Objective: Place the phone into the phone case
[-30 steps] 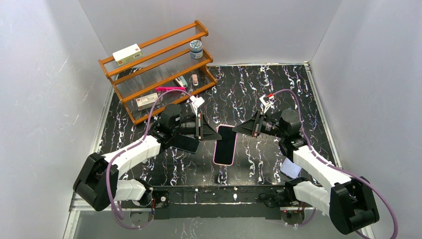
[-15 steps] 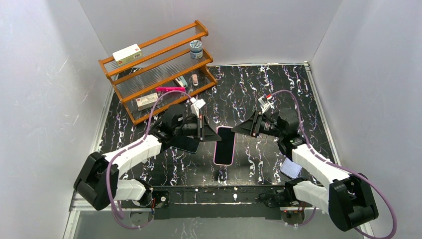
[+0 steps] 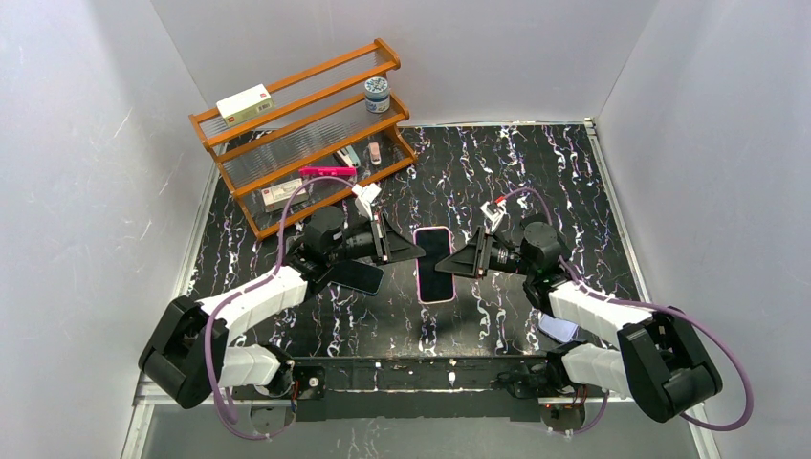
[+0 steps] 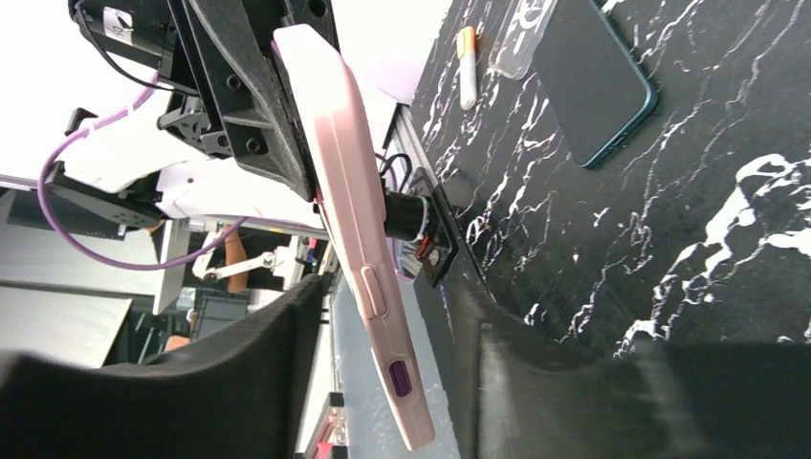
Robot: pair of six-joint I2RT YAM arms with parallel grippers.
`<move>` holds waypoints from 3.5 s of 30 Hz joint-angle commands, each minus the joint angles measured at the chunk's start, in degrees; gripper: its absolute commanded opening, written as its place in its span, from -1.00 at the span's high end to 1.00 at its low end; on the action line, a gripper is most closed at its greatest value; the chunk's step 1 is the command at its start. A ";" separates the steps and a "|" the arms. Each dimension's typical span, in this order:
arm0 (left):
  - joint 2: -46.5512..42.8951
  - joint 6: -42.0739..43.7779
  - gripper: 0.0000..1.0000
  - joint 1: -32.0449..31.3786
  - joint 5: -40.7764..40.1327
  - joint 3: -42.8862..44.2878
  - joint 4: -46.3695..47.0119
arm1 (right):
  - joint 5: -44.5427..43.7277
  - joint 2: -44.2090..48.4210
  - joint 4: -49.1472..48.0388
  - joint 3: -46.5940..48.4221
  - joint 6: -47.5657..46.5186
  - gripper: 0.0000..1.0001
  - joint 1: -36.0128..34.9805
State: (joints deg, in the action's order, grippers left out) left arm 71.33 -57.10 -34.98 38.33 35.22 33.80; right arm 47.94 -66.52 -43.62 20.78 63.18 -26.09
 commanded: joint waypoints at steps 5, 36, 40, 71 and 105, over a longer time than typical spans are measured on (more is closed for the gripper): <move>-2.95 -1.78 0.65 0.83 -1.54 0.28 1.19 | 0.22 0.58 -7.93 -0.55 1.09 0.97 -0.77; -0.14 19.03 1.00 1.95 -13.61 9.13 -21.84 | -0.84 -1.11 -1.84 1.13 -1.76 0.97 -1.74; -0.50 20.67 0.76 1.94 -14.15 10.02 -24.36 | -2.88 -1.52 0.59 2.17 -2.90 0.97 -1.76; -15.89 44.51 -0.96 1.85 -34.40 11.39 -51.89 | -6.01 -42.69 24.42 33.55 -24.88 0.49 6.75; -17.90 44.53 -0.96 1.85 -41.43 11.60 -53.46 | -66.43 -18.69 93.91 36.61 2.43 -0.86 12.11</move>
State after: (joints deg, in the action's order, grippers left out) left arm 54.74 -13.23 -33.15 -1.61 46.87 -18.48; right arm -9.82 -83.77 36.77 56.38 58.06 -16.51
